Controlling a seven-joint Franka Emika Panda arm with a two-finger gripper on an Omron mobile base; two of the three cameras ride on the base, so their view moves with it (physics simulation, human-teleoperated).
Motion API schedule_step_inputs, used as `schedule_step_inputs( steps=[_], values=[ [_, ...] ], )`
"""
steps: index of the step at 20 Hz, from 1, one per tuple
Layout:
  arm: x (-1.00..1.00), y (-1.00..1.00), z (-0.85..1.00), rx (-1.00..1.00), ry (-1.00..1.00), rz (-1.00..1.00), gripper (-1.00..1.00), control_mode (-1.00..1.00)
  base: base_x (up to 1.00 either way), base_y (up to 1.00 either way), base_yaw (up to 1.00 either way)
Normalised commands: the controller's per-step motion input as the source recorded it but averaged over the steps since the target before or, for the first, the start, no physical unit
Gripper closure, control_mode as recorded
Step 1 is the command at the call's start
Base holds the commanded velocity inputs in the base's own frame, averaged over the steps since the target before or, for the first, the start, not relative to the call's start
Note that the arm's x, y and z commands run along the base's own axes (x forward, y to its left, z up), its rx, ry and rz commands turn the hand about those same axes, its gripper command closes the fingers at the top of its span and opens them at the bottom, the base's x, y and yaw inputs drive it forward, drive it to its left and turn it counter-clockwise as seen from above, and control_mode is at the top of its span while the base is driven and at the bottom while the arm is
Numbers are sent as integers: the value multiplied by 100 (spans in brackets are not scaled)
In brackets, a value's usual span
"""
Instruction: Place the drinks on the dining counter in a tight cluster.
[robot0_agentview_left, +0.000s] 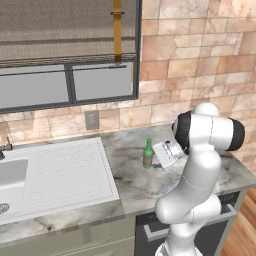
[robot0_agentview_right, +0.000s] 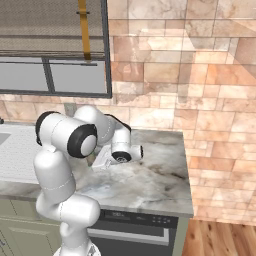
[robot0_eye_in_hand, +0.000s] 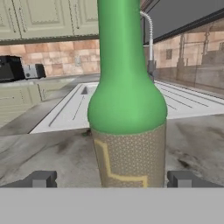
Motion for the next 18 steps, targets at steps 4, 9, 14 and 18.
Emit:
schedule_step_inputs(
  steps=[4, 9, 14, 18],
  values=[
    [9, 14, 0, 0, 0, 0, -100, -100, 0, 0, 0],
    [19, 6, 0, 0, 0, -2, -100, -100, 0, 0, 0],
    [9, 0, 0, 0, 0, -1, -100, -100, 0, 0, 0],
    [0, 0, 0, 0, 0, 0, -100, -100, 0, 0, 0]
  ],
)
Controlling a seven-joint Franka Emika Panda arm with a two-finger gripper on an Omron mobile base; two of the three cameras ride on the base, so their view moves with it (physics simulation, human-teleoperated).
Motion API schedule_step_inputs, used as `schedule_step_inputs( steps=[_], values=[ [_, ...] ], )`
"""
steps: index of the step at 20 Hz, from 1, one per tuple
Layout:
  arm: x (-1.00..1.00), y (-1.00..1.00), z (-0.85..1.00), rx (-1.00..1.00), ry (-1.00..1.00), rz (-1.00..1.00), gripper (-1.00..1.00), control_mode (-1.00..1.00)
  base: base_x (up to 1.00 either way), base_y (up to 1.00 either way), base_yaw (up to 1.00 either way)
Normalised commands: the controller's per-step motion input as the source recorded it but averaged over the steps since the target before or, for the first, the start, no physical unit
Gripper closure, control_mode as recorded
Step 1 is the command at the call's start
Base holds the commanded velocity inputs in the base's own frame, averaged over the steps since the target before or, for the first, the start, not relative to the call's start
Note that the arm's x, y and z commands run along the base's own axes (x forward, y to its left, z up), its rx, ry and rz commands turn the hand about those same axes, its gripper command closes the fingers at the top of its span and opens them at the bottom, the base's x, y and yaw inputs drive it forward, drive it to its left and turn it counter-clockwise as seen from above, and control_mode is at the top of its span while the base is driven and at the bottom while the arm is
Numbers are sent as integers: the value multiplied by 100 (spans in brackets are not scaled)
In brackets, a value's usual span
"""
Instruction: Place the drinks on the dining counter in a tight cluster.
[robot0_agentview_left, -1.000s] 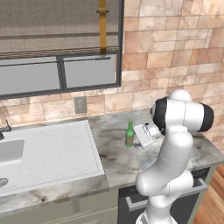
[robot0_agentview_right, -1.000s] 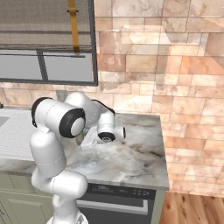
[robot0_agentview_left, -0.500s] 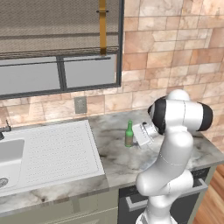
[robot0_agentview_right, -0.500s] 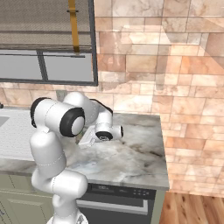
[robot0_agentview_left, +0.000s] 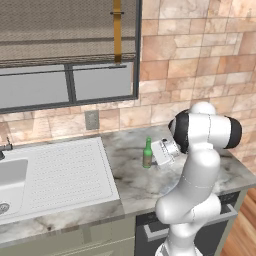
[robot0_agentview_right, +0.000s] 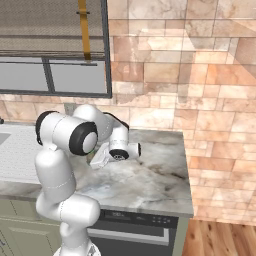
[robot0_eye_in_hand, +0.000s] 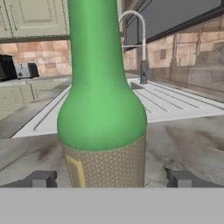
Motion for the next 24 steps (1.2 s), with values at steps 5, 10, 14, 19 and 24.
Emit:
schedule_step_inputs(
  steps=[5, 10, 14, 19, 24],
  values=[
    [0, 0, 0, 0, 0, 0, 100, -100, 0, 0, 0],
    [0, 0, 0, 0, 0, 0, 100, -100, 0, 0, 0],
    [-23, 0, 3, 0, -2, 0, 100, -100, 0, 0, 0],
    [-74, 0, 58, 0, -11, -3, 100, -100, 0, 0, 0],
    [-98, 0, 96, 0, -8, -4, 100, -100, 0, 0, 0]
  ],
)
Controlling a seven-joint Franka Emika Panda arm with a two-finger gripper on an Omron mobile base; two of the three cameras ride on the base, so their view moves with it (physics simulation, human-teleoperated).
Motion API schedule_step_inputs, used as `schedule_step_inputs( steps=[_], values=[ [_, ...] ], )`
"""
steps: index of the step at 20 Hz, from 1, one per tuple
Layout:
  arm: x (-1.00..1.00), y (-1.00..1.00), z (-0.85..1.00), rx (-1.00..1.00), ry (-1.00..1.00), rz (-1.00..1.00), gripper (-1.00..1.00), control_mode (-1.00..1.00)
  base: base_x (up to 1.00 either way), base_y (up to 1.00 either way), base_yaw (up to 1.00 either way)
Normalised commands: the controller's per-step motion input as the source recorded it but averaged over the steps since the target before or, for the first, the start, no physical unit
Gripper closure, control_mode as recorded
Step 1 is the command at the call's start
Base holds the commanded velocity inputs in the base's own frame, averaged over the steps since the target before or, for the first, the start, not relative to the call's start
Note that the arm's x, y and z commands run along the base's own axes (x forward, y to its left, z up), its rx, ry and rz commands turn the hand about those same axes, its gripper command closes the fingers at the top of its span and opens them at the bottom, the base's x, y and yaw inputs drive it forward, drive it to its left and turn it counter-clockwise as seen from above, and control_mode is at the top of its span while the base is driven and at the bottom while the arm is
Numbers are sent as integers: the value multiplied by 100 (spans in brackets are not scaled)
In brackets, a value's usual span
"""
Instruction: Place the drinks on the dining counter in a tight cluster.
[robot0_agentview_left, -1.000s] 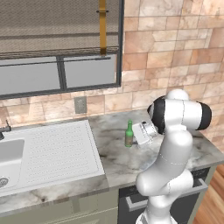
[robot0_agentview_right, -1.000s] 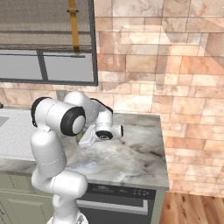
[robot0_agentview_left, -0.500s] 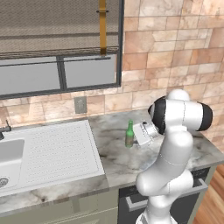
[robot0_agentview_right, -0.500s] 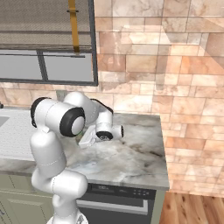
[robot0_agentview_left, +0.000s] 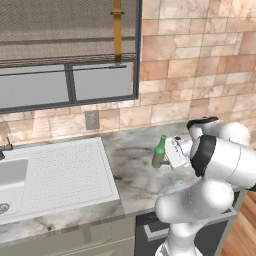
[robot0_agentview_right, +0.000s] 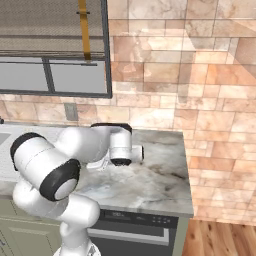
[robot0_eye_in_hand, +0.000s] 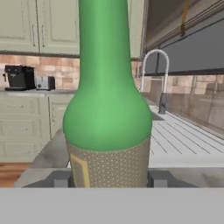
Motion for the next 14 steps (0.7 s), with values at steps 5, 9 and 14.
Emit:
schedule_step_inputs(
  steps=[5, 9, 14],
  values=[
    [-50, 0, 100, 0, 0, 0, 100, -100, 0, 0, 0],
    [-33, 0, 100, 0, 7, 0, 100, -100, 0, 0, 0],
    [-51, 0, 100, 0, 10, 0, 100, -100, 0, 0, 0]
  ],
)
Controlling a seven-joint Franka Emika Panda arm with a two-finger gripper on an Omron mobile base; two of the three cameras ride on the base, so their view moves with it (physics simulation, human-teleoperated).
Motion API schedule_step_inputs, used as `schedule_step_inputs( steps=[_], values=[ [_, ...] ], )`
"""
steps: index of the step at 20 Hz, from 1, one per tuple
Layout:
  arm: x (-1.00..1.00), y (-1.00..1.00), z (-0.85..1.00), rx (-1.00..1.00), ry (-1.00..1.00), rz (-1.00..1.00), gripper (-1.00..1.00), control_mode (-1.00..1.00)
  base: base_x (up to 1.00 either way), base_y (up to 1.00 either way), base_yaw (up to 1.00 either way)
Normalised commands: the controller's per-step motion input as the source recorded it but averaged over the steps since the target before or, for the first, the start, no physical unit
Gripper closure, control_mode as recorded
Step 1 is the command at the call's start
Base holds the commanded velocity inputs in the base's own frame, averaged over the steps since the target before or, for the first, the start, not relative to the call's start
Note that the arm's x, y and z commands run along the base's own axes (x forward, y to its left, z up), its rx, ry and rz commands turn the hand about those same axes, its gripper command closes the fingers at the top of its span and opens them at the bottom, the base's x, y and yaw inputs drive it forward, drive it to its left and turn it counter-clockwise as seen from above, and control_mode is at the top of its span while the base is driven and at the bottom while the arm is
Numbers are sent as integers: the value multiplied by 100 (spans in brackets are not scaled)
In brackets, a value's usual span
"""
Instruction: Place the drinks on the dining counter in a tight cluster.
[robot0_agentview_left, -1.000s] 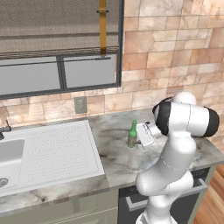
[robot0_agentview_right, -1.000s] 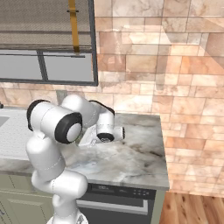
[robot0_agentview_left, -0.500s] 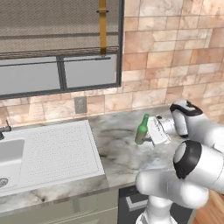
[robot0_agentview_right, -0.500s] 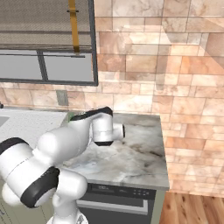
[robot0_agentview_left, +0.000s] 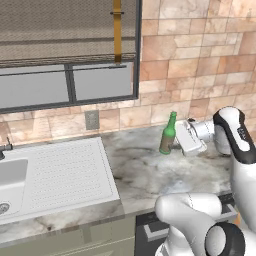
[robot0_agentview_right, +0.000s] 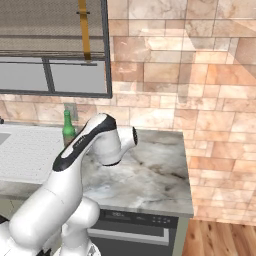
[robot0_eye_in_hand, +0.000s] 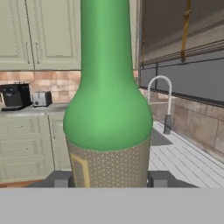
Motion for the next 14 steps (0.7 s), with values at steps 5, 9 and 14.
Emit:
schedule_step_inputs(
  steps=[5, 9, 14],
  values=[
    [-51, -3, 53, 0, 5, -1, 100, -100, 0, 0, 0],
    [-19, 0, 46, 0, 0, -1, 100, -100, 0, 0, 0],
    [0, 0, 5, 0, 0, -1, 100, -100, 0, 0, 0]
  ],
)
